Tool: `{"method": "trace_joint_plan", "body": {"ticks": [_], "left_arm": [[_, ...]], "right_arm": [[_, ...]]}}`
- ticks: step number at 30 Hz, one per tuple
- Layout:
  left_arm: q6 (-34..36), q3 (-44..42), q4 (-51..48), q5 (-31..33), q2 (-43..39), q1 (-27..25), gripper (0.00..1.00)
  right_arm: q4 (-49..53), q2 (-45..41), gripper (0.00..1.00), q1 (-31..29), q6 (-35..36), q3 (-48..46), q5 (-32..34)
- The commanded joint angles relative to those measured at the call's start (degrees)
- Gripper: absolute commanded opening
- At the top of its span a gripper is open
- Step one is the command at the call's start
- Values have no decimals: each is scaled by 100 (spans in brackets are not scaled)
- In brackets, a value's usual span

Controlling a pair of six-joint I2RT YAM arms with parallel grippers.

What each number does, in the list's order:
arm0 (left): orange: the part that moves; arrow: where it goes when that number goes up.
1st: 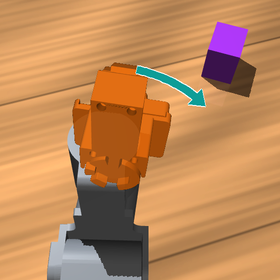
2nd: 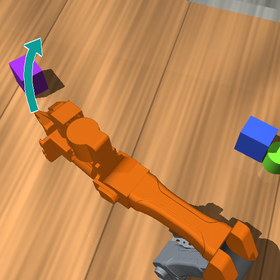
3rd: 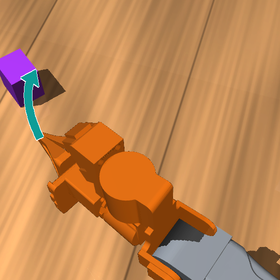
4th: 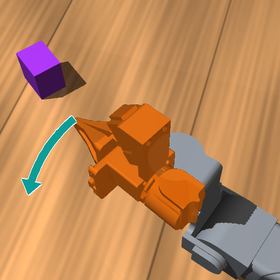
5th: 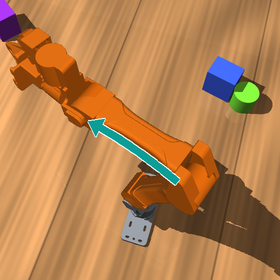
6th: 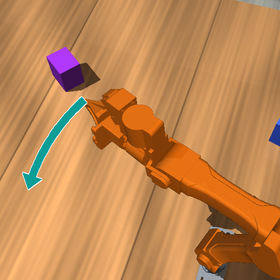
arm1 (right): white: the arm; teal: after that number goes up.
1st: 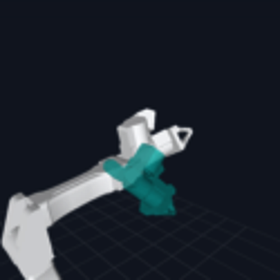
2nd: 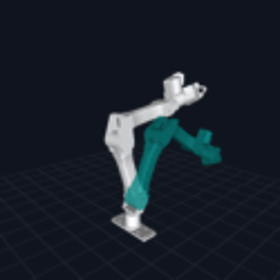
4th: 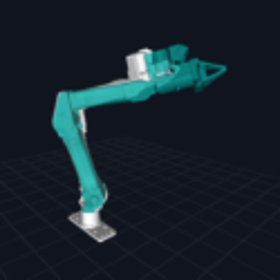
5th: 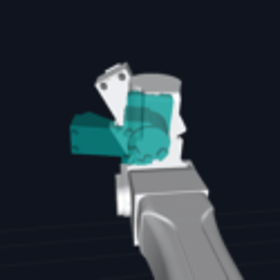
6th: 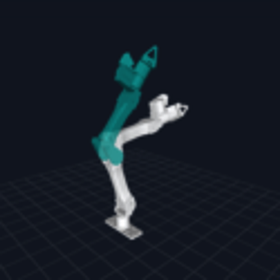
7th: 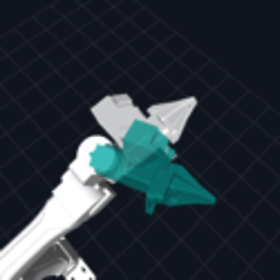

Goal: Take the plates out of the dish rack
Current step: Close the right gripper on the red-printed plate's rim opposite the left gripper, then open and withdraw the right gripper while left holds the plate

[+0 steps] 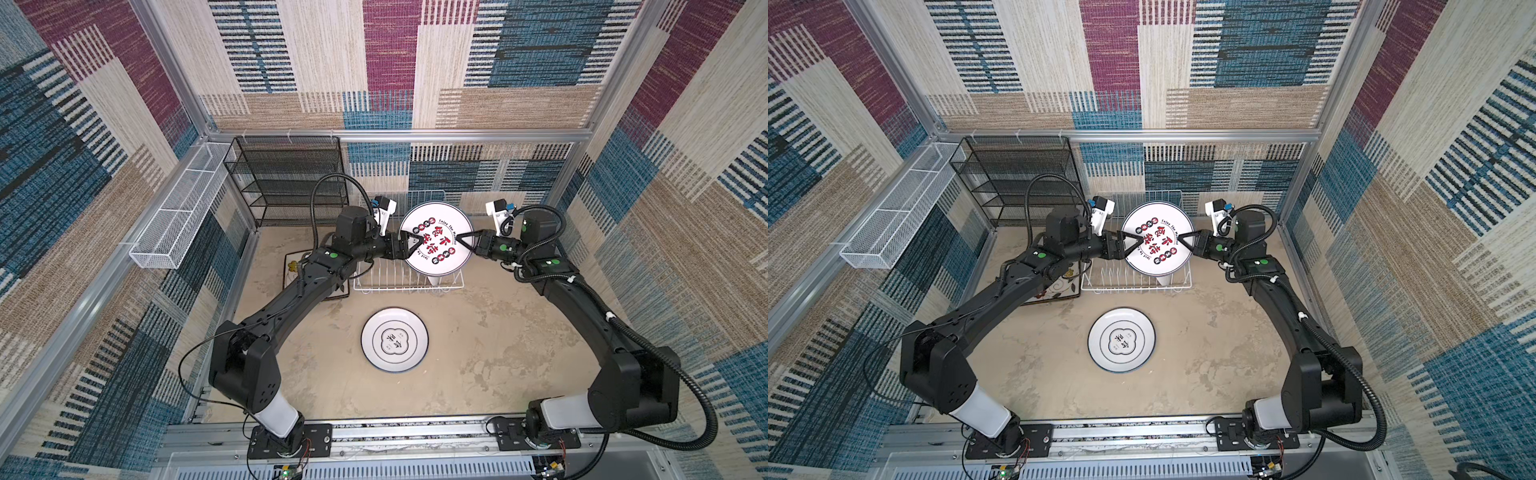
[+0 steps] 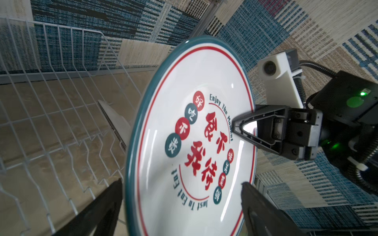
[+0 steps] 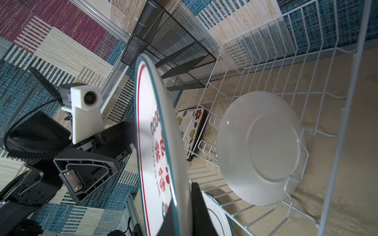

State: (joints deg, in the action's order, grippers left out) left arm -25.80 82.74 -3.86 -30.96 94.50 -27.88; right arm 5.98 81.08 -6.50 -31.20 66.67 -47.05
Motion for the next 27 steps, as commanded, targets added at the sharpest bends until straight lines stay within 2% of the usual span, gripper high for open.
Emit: {"method": "trace_joint_plan", "body": {"ticks": [1,3,4,5,7,14,17,22,27], "left_arm": [[-253,210,262,-702,200,2,85],[-321,258,278,-798,263,2,76],[-359,272,293,-861,293,2,63],[-372,285,298,-927,306,4,54],[-384,300,313,-1046,314,6,42],[-339,203,359,-1375,238,10,17],[-346,208,351,-1496,279,10,2],[-390,242,318,-1471,289,11,0],[-276,221,79,-1079,133,30,0]], "right_arm": [[-383,37,0,-2,-2,-11,-276],[-360,43,0,-2,6,-21,-293],[-362,37,0,-7,9,-43,-297],[-381,31,0,-2,9,-68,-285],[-429,15,0,-5,2,-127,-304],[-457,36,5,-5,52,-102,-427],[-406,109,9,-1,71,-69,-476],[-359,84,14,-2,83,-111,-273],[-317,-30,34,-1,166,-117,61]]}}
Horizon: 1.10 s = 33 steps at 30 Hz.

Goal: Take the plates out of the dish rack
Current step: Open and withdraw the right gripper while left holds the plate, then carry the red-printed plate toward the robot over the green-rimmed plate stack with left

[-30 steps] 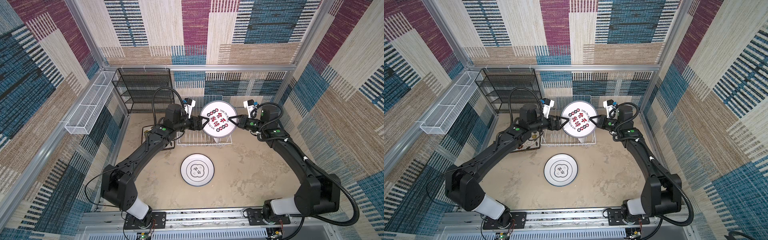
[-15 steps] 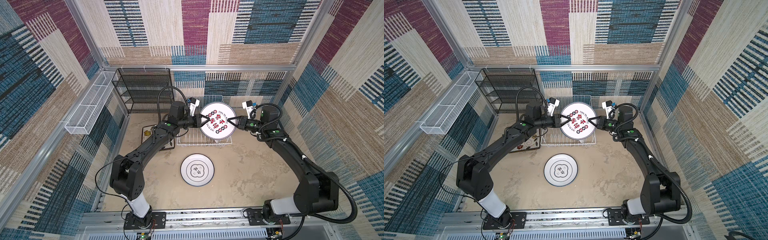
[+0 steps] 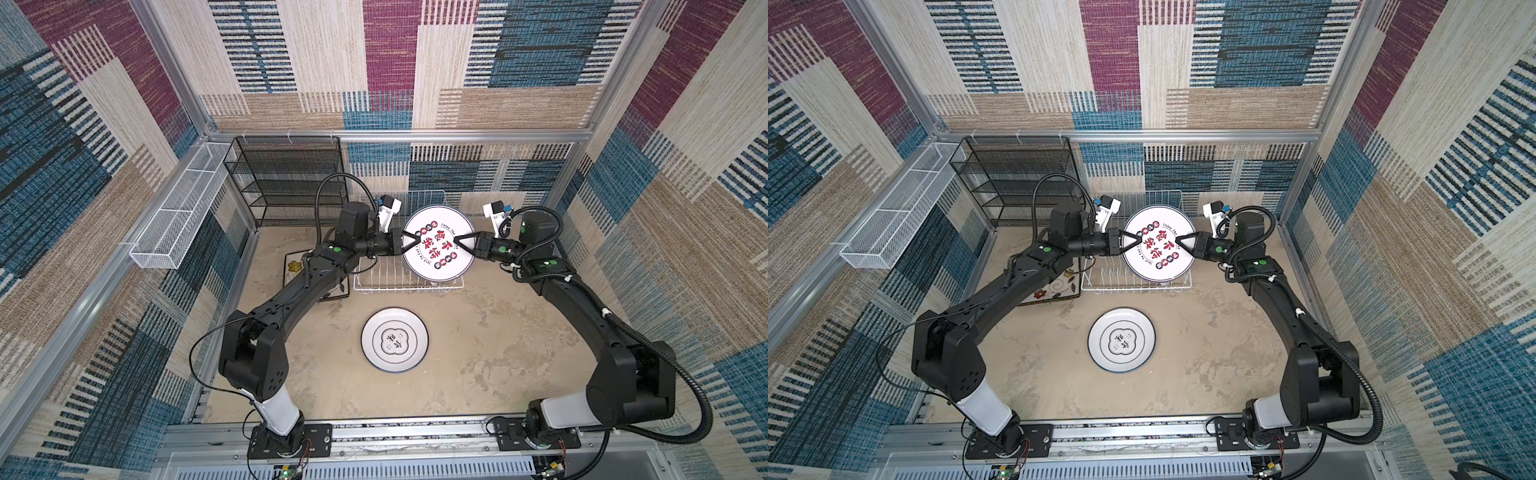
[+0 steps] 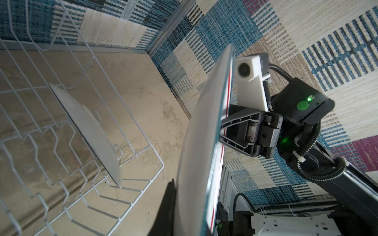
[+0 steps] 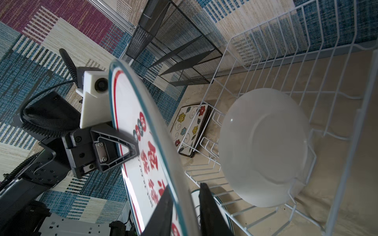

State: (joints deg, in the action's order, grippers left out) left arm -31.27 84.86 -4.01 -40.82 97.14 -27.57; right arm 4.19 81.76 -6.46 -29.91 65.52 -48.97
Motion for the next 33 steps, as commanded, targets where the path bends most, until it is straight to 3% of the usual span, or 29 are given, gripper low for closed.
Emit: {"method": "trace_joint_plan", "body": {"ticks": [1,7,9,12,19,26,33], "left_arm": [[282,4,65,-40,-164,-2,0],[333,-149,-63,494,-514,28,0],[272,-226,-74,652,-646,41,0],[150,-333,-112,962,-843,66,0],[-168,-664,-549,1542,-1454,78,0],[-309,-998,-1516,1740,-1994,91,0],[-484,-1846,-1879,1905,-2686,97,0]], "right_arm": [[-140,-122,38,-5,59,-12,329],[26,-327,72,-9,318,13,855],[35,-457,87,-7,449,-9,1065],[-91,-712,100,-9,688,-148,1326],[-67,-1155,99,-14,1658,-305,1422],[-73,-1625,99,-22,2977,-629,727],[347,-1896,99,-72,3818,-684,300]]}}
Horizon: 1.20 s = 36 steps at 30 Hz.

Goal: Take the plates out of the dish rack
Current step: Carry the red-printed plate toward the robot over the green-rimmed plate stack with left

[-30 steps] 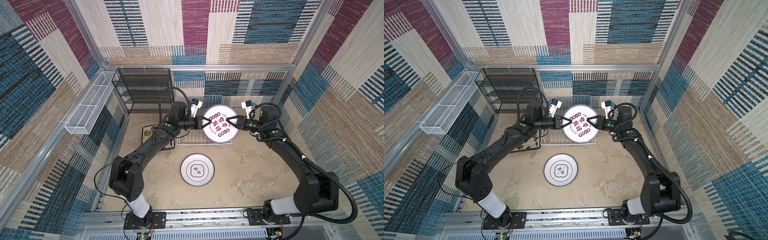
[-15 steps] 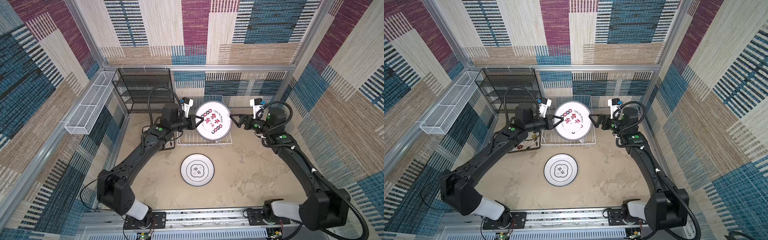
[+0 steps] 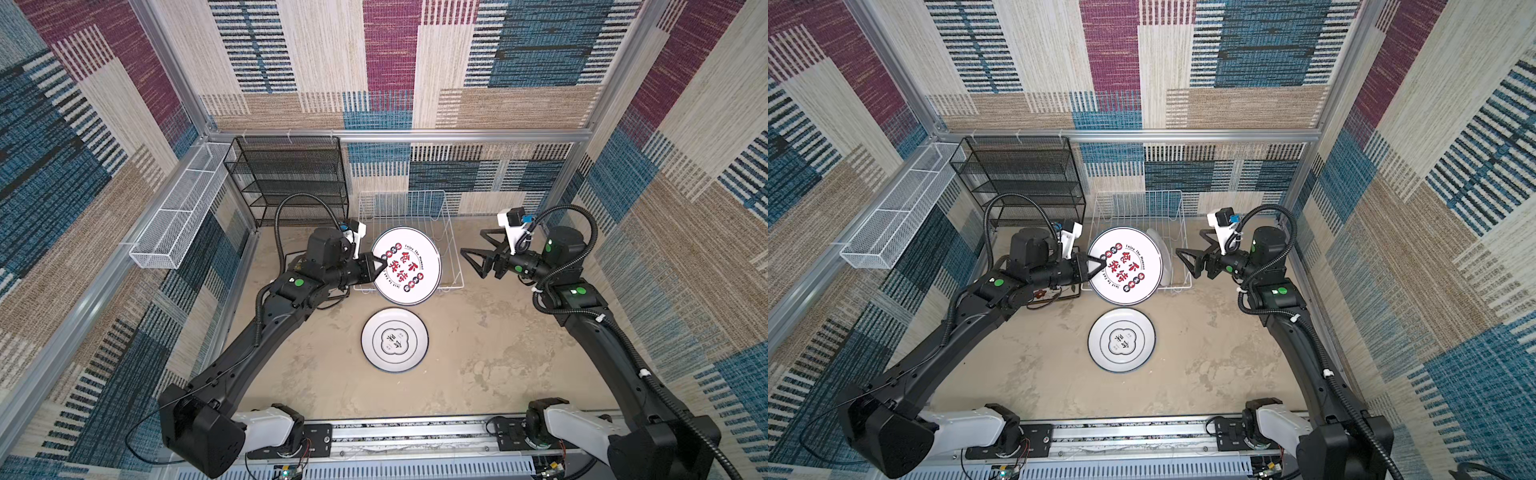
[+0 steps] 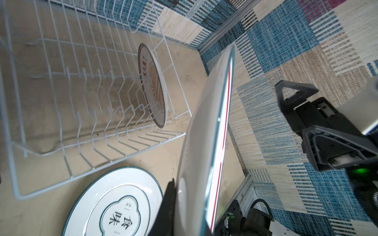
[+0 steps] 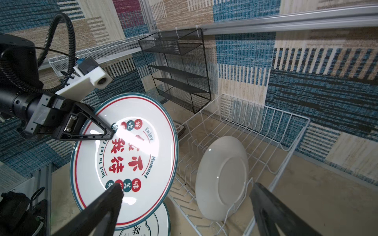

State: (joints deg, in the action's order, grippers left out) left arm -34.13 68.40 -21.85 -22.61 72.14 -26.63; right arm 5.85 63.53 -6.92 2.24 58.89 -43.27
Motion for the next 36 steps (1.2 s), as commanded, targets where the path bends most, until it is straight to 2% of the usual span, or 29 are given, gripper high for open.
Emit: {"method": "trace_joint_plan", "body": {"ticks": [1,7,15,20,24,36], "left_arm": [[-254,-401,-48,62,-290,1,0],[-589,-1405,257,-157,-820,5,0],[-649,-2187,2,-320,-1207,2,0],[-775,-2710,54,-235,-1445,1,0],[-995,-3160,519,-399,-1440,0,0],[-1045,-3495,1411,-662,-615,7,0]], "right_arm": [[301,-86,99,-50,761,-26,-270],[985,-117,99,-325,1547,62,-47],[1815,-76,99,-755,2511,149,350],[1885,-22,99,-832,2583,164,339],[1983,161,99,-919,2618,253,213],[2333,479,99,-1180,2779,228,634]]}}
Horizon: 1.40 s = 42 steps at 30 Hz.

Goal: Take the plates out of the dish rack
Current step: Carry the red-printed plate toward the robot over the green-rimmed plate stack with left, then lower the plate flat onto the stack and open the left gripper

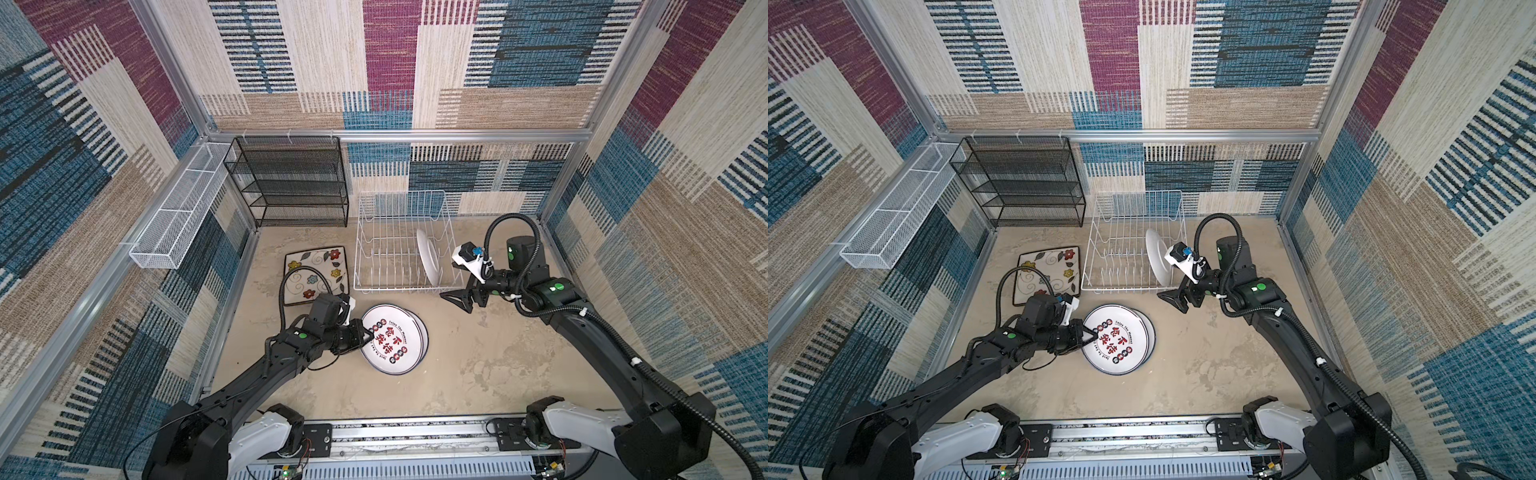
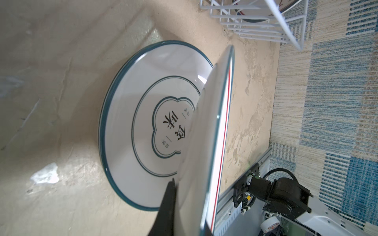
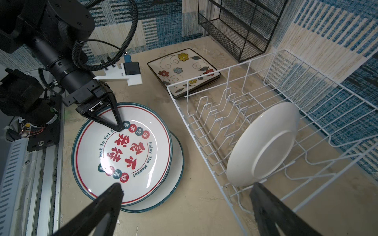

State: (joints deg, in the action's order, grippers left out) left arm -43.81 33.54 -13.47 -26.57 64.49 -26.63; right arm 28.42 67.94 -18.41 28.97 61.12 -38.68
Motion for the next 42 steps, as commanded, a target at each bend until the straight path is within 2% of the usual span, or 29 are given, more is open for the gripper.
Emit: {"method": "trace_joint_plan", "body": {"ticks": [1,7,10,20,22,30,34,42], "left_arm": [[-71,-6,620,-303,258,9,0],[-104,-15,941,-505,665,9,0],[-50,27,820,-309,714,17,3],[102,165,451,-270,942,79,39],[117,200,421,-257,987,86,41],[350,713,-598,177,1129,95,68],[518,982,-1149,507,1174,89,72],[650,1418,-1469,529,1597,80,73]], "right_arm": [[84,52,99,-39,113,-7,210],[120,149,99,-102,114,29,326],[102,184,99,-119,77,31,346],[67,196,99,-146,-5,53,400],[36,194,100,-151,-34,40,406],[1,184,99,-161,-87,40,461],[-21,154,99,-163,-132,16,510],[-39,128,99,-162,-172,-21,552]]}}
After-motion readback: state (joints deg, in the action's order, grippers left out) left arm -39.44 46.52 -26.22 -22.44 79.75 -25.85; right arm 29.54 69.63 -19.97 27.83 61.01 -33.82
